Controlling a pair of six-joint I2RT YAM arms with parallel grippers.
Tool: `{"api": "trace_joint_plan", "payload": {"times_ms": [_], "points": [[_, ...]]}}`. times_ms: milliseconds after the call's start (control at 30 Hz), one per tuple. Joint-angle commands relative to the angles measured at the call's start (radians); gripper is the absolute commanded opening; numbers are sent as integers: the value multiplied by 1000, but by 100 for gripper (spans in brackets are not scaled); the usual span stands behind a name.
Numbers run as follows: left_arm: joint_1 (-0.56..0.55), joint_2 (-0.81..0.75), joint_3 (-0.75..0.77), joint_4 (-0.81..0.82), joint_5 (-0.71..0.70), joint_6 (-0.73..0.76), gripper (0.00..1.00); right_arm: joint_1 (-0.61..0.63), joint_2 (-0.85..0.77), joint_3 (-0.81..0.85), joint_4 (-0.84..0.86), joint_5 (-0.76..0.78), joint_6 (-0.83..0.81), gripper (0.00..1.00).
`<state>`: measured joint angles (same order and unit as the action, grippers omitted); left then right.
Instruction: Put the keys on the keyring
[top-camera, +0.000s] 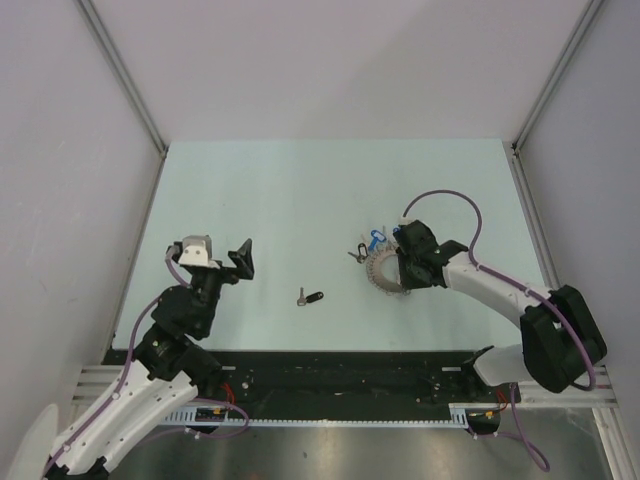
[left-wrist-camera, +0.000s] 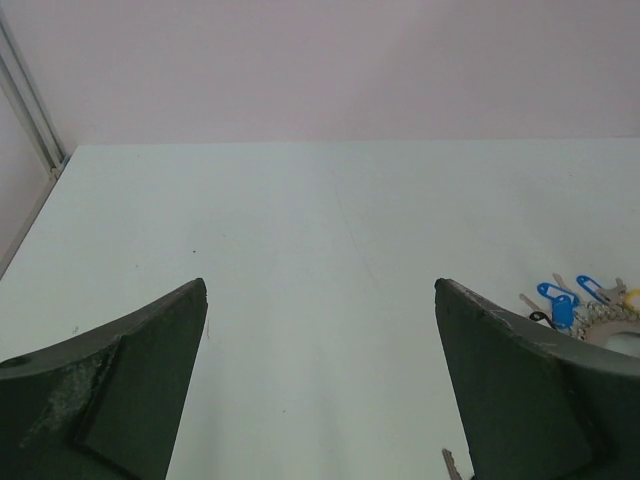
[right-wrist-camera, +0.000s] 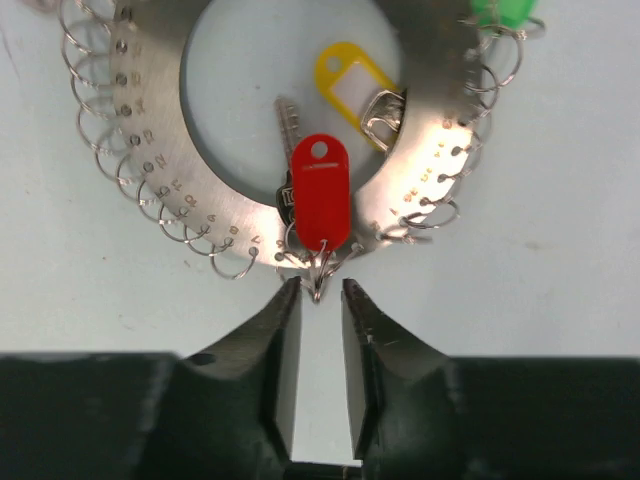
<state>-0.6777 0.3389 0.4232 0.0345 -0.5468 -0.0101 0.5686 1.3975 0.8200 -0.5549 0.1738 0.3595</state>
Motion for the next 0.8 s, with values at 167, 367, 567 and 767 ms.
{"api": "trace_joint_plan", "payload": {"times_ms": [167,367,567,767], "points": [[4,-38,43,-139,34,-99,100,115,-198,8,-86,197,260,46],[4,-14,43,-117,42,-73,100,223,-170,7,13,245,450,45],[4,-18,37,-120,53,-65,100,255,-118,-30,105,291,657,41],[4,-18,35,-117,62,-65,100,251,-86,-97,153,300,840,41]]}}
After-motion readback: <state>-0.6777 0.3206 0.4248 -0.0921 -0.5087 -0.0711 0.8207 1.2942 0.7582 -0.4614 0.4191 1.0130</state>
